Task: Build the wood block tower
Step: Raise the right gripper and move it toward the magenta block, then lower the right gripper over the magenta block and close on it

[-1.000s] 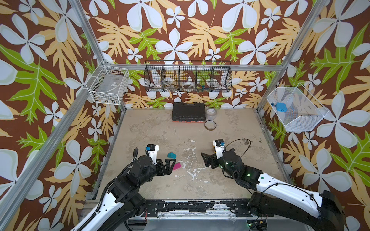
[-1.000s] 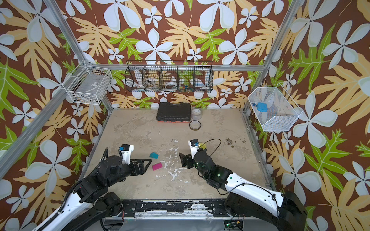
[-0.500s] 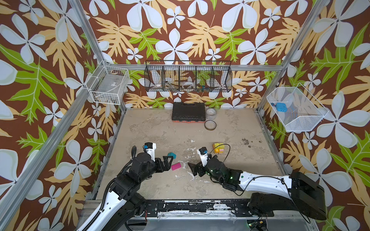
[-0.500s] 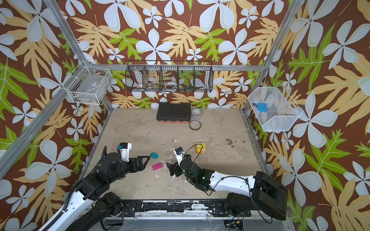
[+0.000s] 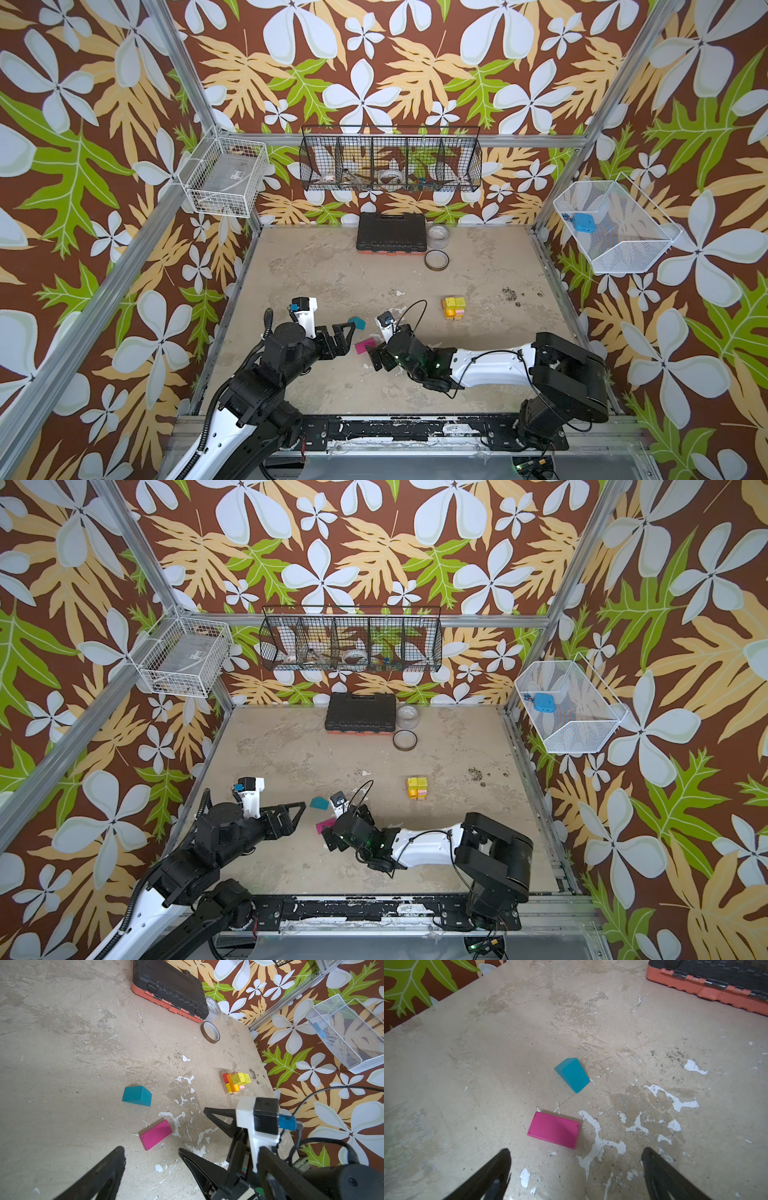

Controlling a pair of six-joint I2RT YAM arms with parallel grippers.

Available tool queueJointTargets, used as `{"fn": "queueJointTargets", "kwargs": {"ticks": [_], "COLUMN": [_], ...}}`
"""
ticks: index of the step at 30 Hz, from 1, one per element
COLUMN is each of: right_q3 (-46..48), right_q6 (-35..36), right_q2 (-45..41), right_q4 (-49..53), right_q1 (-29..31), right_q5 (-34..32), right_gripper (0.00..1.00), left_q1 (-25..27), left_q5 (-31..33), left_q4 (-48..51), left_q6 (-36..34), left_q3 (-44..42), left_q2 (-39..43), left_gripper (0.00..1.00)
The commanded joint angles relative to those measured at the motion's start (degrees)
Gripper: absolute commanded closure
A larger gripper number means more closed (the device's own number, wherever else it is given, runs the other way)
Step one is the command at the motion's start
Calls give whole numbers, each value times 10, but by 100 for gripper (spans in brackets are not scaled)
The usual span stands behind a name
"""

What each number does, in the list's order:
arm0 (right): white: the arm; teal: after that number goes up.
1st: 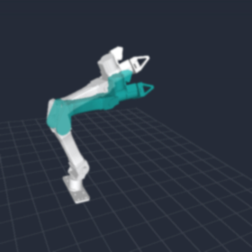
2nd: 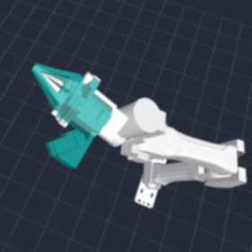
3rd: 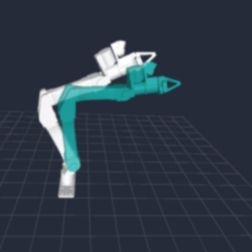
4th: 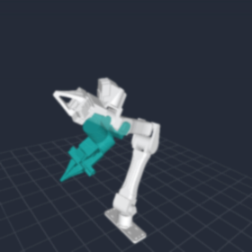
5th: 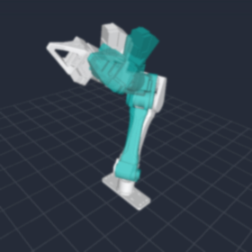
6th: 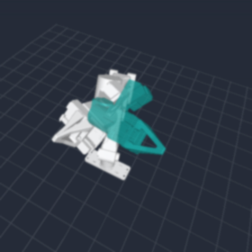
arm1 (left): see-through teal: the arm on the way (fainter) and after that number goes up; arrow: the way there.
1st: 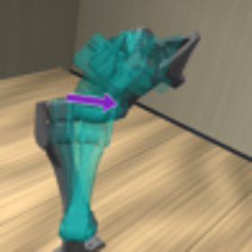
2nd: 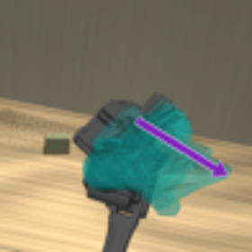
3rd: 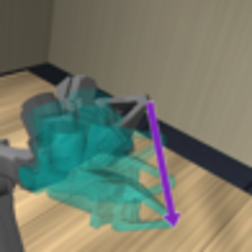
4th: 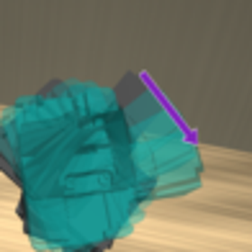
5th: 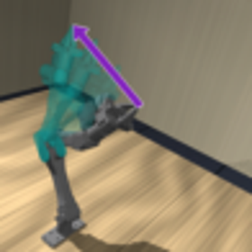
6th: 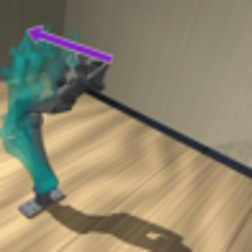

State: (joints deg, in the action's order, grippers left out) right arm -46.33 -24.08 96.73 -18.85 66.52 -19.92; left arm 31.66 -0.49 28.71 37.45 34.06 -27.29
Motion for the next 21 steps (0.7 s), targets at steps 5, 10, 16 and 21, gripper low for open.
{"fn": "queueJointTargets", "kwargs": {"ticks": [5, 10, 16, 21], "right_q3": [-76, -110, -127, -158], "right_q6": [-22, -35, -49, -53], "right_q2": [71, 109, 129, 165], "right_q4": [76, 83, 95, 116], "right_q1": [0, 4, 9, 11], "right_q5": [-28, -1, -1, 6], "right_gripper": [0, 0, 0, 5], "left_q1": [-1, -1, -1, -1], "left_q5": [-4, -11, -15, -17], "left_q4": [-7, -8, -10, -11], "left_q6": [-1, -2, -3, -3], "left_q3": [-1, -1, -2, -2], "left_q2": [4, 5, 11, 12], "left_gripper": [0, 0, 0, 0]}}
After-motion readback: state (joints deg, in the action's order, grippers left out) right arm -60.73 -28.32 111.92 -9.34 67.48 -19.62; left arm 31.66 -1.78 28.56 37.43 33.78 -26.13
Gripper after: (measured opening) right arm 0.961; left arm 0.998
